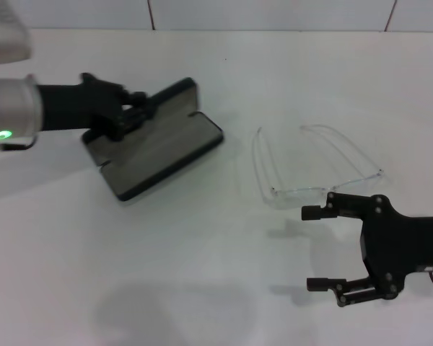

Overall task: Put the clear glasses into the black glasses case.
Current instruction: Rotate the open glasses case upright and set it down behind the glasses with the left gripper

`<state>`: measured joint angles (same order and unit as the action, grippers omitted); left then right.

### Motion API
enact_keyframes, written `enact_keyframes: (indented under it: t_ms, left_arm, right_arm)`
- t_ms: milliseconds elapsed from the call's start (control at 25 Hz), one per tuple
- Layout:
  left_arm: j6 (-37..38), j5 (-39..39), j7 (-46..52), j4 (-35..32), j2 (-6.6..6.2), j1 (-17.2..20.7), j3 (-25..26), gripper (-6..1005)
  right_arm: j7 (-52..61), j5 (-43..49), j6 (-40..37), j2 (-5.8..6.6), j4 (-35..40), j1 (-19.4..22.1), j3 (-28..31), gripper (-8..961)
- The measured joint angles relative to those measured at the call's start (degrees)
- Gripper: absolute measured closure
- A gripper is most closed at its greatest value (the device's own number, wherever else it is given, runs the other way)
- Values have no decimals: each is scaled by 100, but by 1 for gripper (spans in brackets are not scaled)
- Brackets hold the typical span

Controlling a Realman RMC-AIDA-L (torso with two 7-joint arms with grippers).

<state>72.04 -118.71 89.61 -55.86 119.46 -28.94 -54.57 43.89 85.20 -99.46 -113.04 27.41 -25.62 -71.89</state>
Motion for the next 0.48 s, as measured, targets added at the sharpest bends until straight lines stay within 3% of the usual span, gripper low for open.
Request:
enact_keyframes:
  t_ms: [120,480]
  left_arm:
    - [-11,-22,-335,139,-9,-283,-288,775]
    - [-34,-54,-962,146,-6,-545,-962,732]
  right_arm:
    - [-85,1,-1,-1,1,73,19,124]
    - [-281,6,-5,8,-22,152,26,125]
